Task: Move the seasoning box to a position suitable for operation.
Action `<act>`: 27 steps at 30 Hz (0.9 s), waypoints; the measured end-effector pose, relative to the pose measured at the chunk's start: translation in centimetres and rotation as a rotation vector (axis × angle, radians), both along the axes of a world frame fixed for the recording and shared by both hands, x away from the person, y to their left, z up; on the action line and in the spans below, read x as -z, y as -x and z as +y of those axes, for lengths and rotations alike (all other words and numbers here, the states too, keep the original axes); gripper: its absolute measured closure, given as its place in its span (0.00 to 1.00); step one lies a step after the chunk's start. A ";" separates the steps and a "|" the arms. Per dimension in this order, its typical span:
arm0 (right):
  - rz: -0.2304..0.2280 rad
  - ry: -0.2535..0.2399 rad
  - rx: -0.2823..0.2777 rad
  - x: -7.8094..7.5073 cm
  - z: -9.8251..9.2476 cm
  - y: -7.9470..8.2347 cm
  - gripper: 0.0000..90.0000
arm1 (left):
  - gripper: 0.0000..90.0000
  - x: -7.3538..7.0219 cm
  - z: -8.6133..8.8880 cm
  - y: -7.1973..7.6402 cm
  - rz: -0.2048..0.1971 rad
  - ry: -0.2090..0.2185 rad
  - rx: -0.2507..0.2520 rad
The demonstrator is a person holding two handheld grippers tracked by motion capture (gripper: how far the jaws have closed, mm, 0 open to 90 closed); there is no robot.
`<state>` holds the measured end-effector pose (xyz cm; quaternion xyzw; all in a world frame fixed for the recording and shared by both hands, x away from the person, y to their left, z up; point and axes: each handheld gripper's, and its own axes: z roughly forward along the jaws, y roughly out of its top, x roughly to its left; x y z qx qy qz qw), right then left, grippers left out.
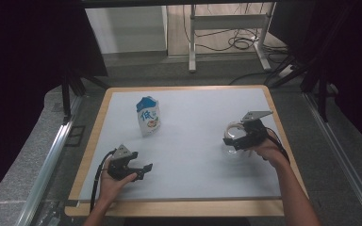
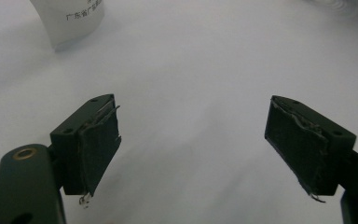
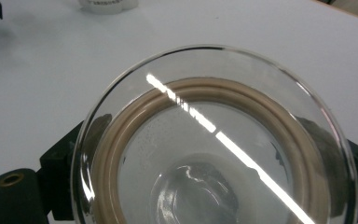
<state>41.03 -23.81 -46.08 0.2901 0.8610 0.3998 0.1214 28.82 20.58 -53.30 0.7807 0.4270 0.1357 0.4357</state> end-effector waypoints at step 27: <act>-0.024 -0.023 -0.107 -0.3 0.0 1.8 0.01 | 0.19 0.2 -0.1 0.2 0.001 -0.004 0.005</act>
